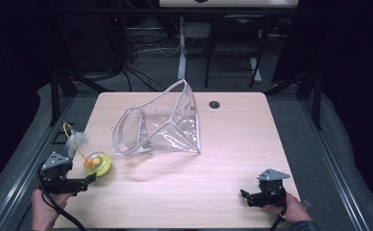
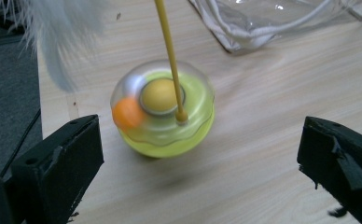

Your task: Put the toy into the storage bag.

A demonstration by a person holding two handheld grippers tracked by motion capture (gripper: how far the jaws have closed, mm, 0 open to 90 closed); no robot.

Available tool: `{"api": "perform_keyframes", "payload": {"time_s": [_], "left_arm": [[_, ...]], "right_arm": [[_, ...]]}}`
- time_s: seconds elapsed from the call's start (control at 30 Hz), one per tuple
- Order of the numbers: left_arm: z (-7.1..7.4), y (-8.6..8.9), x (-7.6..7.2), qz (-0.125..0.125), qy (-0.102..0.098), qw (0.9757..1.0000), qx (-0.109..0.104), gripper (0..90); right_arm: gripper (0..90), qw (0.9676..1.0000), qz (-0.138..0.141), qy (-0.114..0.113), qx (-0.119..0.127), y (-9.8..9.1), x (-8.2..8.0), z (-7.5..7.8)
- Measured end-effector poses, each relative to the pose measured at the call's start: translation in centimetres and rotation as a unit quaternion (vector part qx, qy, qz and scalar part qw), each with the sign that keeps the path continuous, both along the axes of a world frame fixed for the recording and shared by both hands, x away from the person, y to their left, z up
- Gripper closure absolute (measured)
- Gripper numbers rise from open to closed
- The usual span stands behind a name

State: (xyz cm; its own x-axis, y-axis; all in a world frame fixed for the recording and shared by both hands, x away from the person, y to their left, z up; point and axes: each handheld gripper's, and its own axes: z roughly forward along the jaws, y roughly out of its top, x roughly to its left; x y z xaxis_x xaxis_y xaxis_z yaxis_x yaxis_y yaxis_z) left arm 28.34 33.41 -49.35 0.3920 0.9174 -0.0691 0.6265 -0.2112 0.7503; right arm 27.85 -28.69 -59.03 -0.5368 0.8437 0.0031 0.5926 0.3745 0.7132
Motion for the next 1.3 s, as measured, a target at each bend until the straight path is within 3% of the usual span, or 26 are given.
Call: {"api": "perform_keyframes", "payload": {"time_s": [0.2, 0.37, 0.4, 0.5, 0.77, 0.8, 0.9, 1.0, 1.3], "left_arm": [[0.4, -0.3, 0.7, 0.002, -0.01, 0.9999, -0.012, 1.0], [1.2, -0.3, 1.1, 0.022, -0.026, 0.9993, -0.014, 17.0], [1.4, -0.3, 1.2, 0.025, -0.031, 0.9991, -0.017, 26.3], [1.7, -0.2, 1.5, 0.029, -0.035, 0.9987, -0.024, 29.9], [1.7, -0.2, 2.1, 0.025, -0.035, 0.9987, -0.026, 50.4], [1.7, -0.2, 2.1, 0.027, -0.036, 0.9987, -0.026, 57.2], [1.7, -0.1, 2.1, 0.026, -0.037, 0.9986, -0.027, 62.3], [1.8, -0.1, 2.0, 0.025, -0.035, 0.9987, -0.026, 74.2], [1.9, 0.5, 1.6, 0.033, -0.032, 0.9988, -0.019, 86.3]], "right_arm": [[0.0, 1.0, 0.0, 0.0, 0.0, 0.0, 0.0, 0.0], [0.0, 1.0, 0.0, 0.0, 0.0, 0.0, 0.0, 0.0], [0.0, 1.0, 0.0, 0.0, 0.0, 0.0, 0.0, 0.0], [0.0, 1.0, 0.0, 0.0, 0.0, 0.0, 0.0, 0.0], [0.0, 1.0, 0.0, 0.0, 0.0, 0.0, 0.0, 0.0], [0.0, 1.0, 0.0, 0.0, 0.0, 0.0, 0.0, 0.0], [0.0, 1.0, 0.0, -0.001, 0.0, 0.0, 0.0, 0.0], [0.0, 1.0, 0.0, 0.0, 0.0, 0.0, 0.0, 0.0], [0.0, 1.0, 0.0, 0.0, 0.0, 0.0, 0.0, 0.0]]}}
